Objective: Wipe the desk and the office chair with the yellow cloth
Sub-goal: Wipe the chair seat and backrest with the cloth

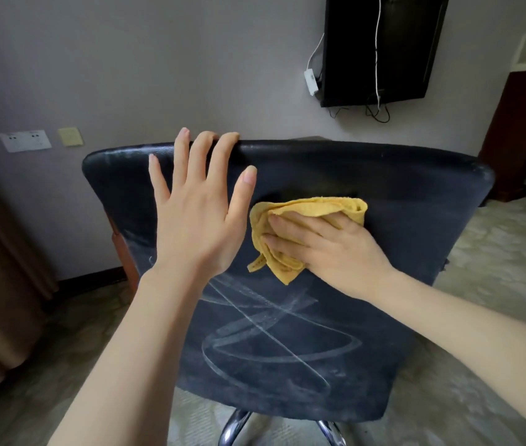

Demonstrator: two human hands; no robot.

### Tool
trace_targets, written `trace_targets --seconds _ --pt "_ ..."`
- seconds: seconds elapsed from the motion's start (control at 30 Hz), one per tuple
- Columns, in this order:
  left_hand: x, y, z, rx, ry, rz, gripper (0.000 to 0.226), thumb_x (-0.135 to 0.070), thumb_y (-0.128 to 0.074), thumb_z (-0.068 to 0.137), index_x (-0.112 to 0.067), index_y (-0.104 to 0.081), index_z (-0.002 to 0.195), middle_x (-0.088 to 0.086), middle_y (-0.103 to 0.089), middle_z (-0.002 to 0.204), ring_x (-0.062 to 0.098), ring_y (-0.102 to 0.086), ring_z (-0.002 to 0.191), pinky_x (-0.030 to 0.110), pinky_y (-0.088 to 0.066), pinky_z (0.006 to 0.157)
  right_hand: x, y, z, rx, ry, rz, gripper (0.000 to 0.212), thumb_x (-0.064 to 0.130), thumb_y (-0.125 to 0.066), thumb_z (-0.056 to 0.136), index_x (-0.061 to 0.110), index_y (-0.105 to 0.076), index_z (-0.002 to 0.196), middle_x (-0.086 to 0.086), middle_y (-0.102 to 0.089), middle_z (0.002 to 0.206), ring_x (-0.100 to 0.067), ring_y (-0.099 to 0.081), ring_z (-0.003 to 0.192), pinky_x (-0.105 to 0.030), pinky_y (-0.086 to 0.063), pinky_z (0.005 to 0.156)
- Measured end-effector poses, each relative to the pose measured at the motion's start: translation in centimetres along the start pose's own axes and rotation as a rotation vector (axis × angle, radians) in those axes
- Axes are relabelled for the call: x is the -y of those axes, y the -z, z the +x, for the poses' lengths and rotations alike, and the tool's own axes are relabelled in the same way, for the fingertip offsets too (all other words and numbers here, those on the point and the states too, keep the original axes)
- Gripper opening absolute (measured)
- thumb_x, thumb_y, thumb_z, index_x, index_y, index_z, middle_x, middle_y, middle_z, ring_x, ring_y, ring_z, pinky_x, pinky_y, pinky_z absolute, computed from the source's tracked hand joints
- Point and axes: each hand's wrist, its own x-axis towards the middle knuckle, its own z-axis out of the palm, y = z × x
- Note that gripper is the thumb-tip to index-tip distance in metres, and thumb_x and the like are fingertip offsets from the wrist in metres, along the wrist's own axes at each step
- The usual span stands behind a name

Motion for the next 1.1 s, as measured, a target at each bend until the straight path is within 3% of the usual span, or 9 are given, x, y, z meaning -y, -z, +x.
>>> trace_targets --seconds 0.2,0.43,0.67,0.83,0.9,1.0,1.1 --pt "0.1 0.2 0.2 0.006 0.065 -0.096 0.048 -0.049 -0.025 0.094 -0.028 -0.037 0.136 -0.009 -0.034 0.142 0.015 -0.005 0.146 0.053 0.004 0.115 1.0 -0.6 -5.1 0.098 0.068 0.064 0.059 0.004 -0.036 0.094 0.024 -0.028 0.148 0.006 -0.022 0.154 -0.013 -0.027 0.139 -0.031 0.001 0.116" --pt "-0.9 -0.3 0.5 -0.025 0.129 -0.008 0.042 -0.043 -0.039 0.097 -0.022 -0.039 0.133 -0.001 -0.036 0.140 0.022 -0.008 0.146 0.062 0.000 0.111 -3.3 1.7 -9.6 0.134 0.105 0.124 0.055 0.002 -0.034 0.091 0.026 -0.044 0.139 0.007 -0.038 0.146 -0.014 -0.047 0.127 -0.030 -0.029 0.102" --pt "-1.0 -0.8 0.4 -0.063 0.112 0.027 0.042 -0.040 -0.038 0.098 -0.019 -0.038 0.134 0.002 -0.035 0.142 0.026 -0.009 0.146 0.067 -0.004 0.109 -9.2 4.3 -9.7 0.027 0.078 -0.053 0.061 0.003 -0.050 0.084 0.028 -0.041 0.139 0.003 -0.040 0.143 -0.018 -0.042 0.123 -0.034 -0.035 0.093" --pt "-0.7 -1.1 0.4 -0.092 0.097 0.032 0.041 -0.037 -0.040 0.098 -0.016 -0.039 0.134 0.005 -0.036 0.141 0.028 -0.011 0.146 0.068 -0.004 0.108 -10.2 4.5 -6.2 -0.100 -0.012 -0.082 0.059 0.017 -0.060 0.086 0.031 -0.041 0.141 0.003 -0.037 0.148 -0.025 -0.040 0.126 -0.042 -0.030 0.102" --pt "-0.5 -1.2 0.5 -0.100 0.090 0.038 0.041 -0.036 -0.040 0.098 -0.016 -0.039 0.134 0.005 -0.036 0.141 0.028 -0.011 0.145 0.067 -0.004 0.108 -9.3 4.2 -4.5 -0.134 -0.093 -0.084 0.057 0.025 -0.056 0.091 0.034 -0.035 0.143 0.004 -0.032 0.150 -0.026 -0.031 0.133 -0.044 -0.017 0.112" --pt "-0.2 -1.4 0.5 -0.112 0.082 0.047 0.041 -0.036 -0.040 0.098 -0.015 -0.038 0.133 0.006 -0.036 0.140 0.029 -0.012 0.145 0.067 -0.002 0.108 -7.1 3.3 -2.6 -0.176 -0.178 -0.081 0.053 0.031 -0.050 0.094 0.034 -0.033 0.144 0.003 -0.029 0.149 -0.025 -0.020 0.139 -0.044 -0.001 0.116" --pt "0.2 -1.6 0.6 -0.128 0.077 0.046 0.042 -0.037 -0.037 0.097 -0.015 -0.037 0.133 0.007 -0.035 0.140 0.029 -0.011 0.145 0.066 0.001 0.108 -4.9 2.3 -2.5 -0.167 -0.131 -0.037 0.048 0.028 -0.051 0.093 0.033 -0.042 0.140 0.004 -0.034 0.149 -0.022 -0.030 0.133 -0.040 -0.009 0.114"
